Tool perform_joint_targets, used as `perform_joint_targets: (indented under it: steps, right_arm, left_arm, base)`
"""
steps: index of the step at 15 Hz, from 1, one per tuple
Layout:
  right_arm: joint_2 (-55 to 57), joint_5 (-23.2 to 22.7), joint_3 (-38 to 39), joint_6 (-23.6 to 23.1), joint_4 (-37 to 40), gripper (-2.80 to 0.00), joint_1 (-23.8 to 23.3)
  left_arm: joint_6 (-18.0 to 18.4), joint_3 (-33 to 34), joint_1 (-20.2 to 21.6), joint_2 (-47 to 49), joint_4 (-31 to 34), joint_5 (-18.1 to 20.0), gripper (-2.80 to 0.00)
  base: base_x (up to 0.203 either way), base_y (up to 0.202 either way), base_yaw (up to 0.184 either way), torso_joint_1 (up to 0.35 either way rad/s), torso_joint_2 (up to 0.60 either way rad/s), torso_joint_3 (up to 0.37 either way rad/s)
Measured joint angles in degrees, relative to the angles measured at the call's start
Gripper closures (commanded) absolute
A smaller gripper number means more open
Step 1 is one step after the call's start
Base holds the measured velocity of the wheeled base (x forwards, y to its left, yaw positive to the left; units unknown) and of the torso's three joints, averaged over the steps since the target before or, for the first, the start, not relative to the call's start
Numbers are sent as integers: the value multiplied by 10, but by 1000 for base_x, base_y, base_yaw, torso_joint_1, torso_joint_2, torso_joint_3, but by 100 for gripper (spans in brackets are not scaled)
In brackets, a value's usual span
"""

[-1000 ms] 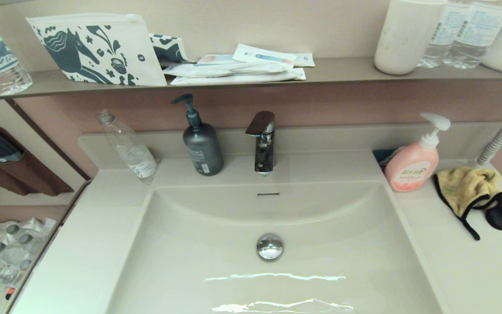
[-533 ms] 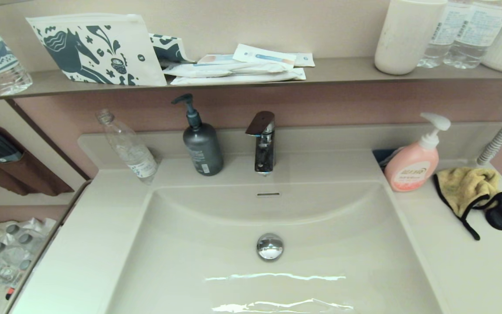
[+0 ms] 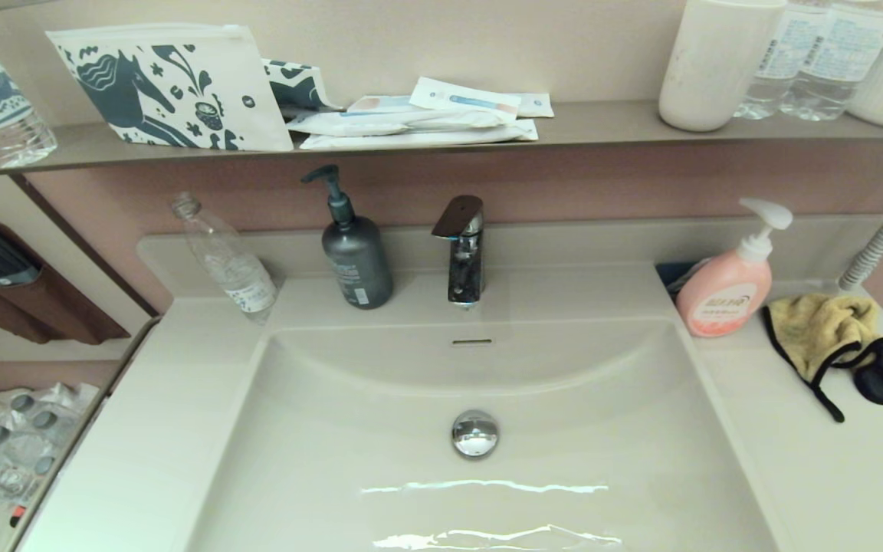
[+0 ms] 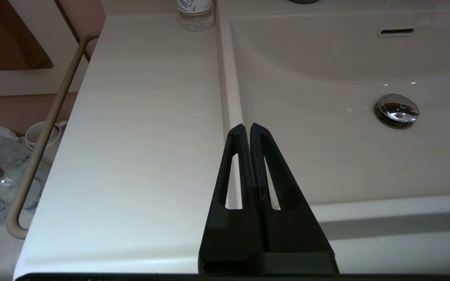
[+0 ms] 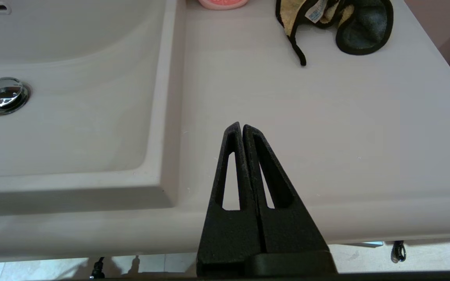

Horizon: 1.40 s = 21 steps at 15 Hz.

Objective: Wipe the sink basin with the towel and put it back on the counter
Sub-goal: Turn on the faucet

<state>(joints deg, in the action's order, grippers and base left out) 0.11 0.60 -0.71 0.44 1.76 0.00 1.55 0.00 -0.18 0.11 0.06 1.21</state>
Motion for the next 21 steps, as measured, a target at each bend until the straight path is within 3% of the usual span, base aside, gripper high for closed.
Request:
perform_joint_targets:
  steps: [11, 17, 21]
  right_arm:
    - [0, 0, 0, 0, 0, 0, 0]
    - [0, 0, 0, 0, 0, 0, 0]
    - [0, 0, 0, 0, 0, 0, 0]
  left_arm:
    - [3, -1, 0, 0, 0, -2, 0]
    - [2, -81, 0, 21, 8, -3, 0]
    - [0, -118, -3, 82, -8, 29, 0]
  base:
    - [0, 0, 0, 0, 0, 0]
    - [0, 0, 0, 0, 0, 0]
    - [0, 0, 0, 0, 0, 0]
